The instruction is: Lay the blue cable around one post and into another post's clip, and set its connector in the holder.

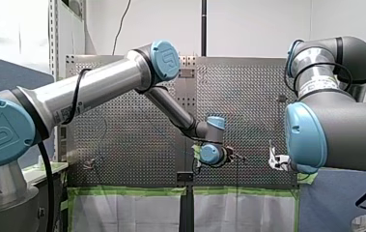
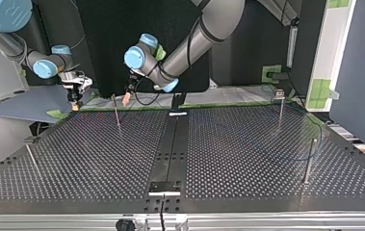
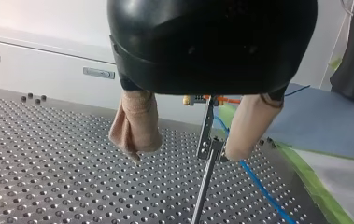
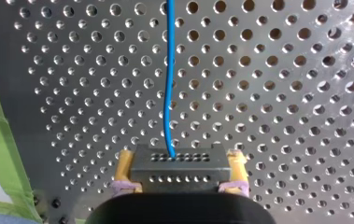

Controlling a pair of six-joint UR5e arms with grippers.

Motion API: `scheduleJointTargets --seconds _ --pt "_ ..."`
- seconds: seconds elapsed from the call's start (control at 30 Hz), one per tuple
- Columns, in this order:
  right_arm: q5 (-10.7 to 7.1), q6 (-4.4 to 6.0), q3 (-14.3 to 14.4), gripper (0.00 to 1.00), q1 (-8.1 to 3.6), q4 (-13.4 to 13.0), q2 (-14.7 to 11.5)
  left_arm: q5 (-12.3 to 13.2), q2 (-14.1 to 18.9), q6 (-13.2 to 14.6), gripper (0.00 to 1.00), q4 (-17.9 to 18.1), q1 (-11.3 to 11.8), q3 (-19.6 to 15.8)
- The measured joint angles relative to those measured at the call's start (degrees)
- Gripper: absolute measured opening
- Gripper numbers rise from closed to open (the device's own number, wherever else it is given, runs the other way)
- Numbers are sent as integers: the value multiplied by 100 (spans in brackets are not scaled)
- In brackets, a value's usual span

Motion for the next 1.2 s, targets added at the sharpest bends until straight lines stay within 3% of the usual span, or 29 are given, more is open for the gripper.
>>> scheduleJointTargets --seconds 0.43,0.7,1.2 --pt "-1 6 0 0 -2 -14 12 49 1 -17 99 28 -18 105" --pt "0 6 0 0 9 -18 15 240 1 -231 99 121 -52 160" --pt "-32 53 0 0 23 -72 24 262 1 -317 99 137 -71 177"
